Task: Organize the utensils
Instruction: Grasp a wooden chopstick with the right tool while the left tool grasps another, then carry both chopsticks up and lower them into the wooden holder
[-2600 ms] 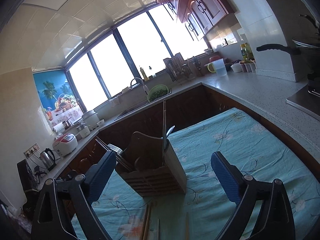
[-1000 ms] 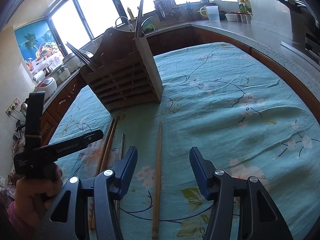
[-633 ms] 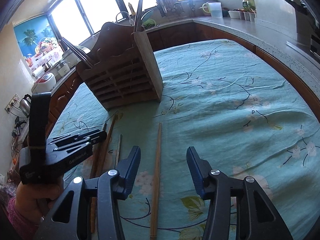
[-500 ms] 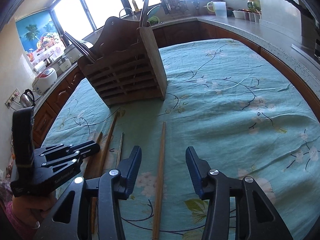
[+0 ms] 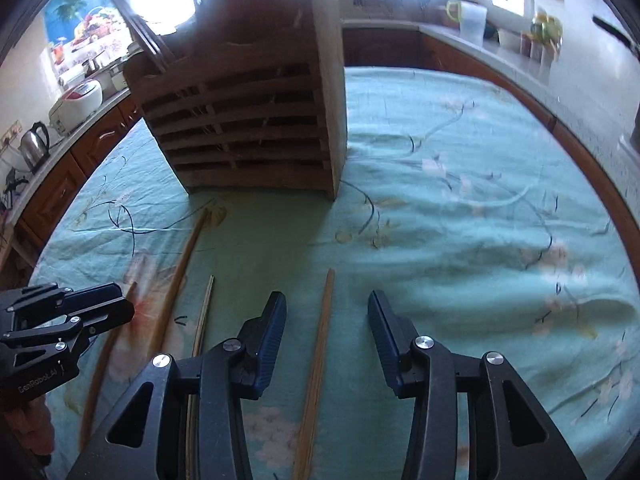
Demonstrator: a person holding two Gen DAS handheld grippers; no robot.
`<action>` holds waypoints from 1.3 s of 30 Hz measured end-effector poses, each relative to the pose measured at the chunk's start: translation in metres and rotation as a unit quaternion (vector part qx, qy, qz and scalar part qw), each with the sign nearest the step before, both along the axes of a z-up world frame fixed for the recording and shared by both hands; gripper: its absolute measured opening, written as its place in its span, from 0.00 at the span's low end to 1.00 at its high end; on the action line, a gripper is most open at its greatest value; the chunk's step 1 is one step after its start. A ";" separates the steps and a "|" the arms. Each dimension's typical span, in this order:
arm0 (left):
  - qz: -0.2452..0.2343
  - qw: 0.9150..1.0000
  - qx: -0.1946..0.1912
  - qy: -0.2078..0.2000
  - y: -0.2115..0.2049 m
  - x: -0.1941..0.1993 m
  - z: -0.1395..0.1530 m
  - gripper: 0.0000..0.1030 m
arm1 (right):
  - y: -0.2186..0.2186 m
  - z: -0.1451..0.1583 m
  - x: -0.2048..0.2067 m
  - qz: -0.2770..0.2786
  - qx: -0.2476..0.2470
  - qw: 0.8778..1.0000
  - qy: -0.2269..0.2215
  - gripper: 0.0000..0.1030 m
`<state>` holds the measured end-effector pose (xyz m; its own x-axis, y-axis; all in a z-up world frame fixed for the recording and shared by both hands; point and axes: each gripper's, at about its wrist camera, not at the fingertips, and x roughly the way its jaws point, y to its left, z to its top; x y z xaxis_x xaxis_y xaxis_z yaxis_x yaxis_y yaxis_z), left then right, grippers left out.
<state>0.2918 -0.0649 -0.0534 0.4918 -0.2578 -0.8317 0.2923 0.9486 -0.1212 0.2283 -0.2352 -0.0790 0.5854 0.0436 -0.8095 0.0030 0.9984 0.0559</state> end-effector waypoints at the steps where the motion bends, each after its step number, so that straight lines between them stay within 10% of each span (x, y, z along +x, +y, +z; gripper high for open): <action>1: -0.002 1.000 0.011 -0.006 -0.005 0.000 -0.001 0.20 | 0.004 0.000 0.001 0.004 -0.012 1.000 -0.002 0.43; 8: -0.011 1.000 0.022 -0.018 -0.010 -0.004 -0.002 0.04 | -0.001 0.002 0.004 -0.002 -0.011 1.000 0.000 0.06; 21: 0.015 0.992 -0.114 -0.045 0.054 -0.036 0.058 0.03 | -0.020 0.073 -0.053 -0.013 0.103 0.991 -0.086 0.05; 39: 0.020 0.970 -0.187 -0.153 0.115 -0.107 0.150 0.03 | -0.035 0.195 -0.099 -0.022 0.115 0.964 -0.240 0.05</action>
